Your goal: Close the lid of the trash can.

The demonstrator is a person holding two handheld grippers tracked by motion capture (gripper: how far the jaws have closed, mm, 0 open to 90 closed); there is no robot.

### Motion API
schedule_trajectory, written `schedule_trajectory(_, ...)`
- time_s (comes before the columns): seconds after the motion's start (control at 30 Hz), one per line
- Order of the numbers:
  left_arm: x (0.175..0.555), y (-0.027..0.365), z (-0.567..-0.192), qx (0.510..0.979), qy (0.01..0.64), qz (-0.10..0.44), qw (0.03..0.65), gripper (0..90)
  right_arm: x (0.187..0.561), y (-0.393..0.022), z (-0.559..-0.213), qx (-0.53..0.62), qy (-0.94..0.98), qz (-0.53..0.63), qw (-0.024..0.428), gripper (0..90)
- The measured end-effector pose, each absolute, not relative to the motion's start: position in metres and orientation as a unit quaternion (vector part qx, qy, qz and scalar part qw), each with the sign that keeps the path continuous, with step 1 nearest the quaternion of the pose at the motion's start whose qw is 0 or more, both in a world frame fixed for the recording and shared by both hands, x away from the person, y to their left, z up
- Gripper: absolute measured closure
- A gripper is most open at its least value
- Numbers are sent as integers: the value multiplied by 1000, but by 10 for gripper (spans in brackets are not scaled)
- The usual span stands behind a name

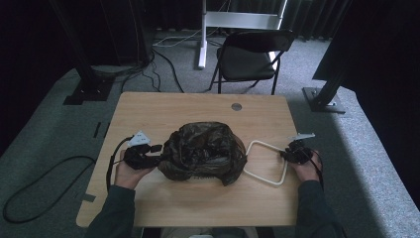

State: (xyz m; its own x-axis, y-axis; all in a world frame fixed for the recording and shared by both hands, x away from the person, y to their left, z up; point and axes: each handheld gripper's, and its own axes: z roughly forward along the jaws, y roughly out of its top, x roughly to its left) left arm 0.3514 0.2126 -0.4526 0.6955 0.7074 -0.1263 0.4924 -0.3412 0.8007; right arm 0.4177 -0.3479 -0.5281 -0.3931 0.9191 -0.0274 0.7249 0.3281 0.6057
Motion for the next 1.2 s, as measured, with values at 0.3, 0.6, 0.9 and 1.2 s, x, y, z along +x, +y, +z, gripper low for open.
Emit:
schedule_trajectory(0.3,351,212,-453,811,370,123,437,504,418,-352,-528,513,796,269,174,750)
schedule_trajectory(0.6,351,212,-452,810,370,123,438,504,417,-353,-527,506,804,255,182,770)
schedule_trajectory(0.9,351,212,-452,810,370,123,439,504,414,-361,-526,511,802,240,198,778)
schedule_trajectory(1.2,351,212,-452,810,370,123,439,504,412,-369,-521,515,797,240,206,780)
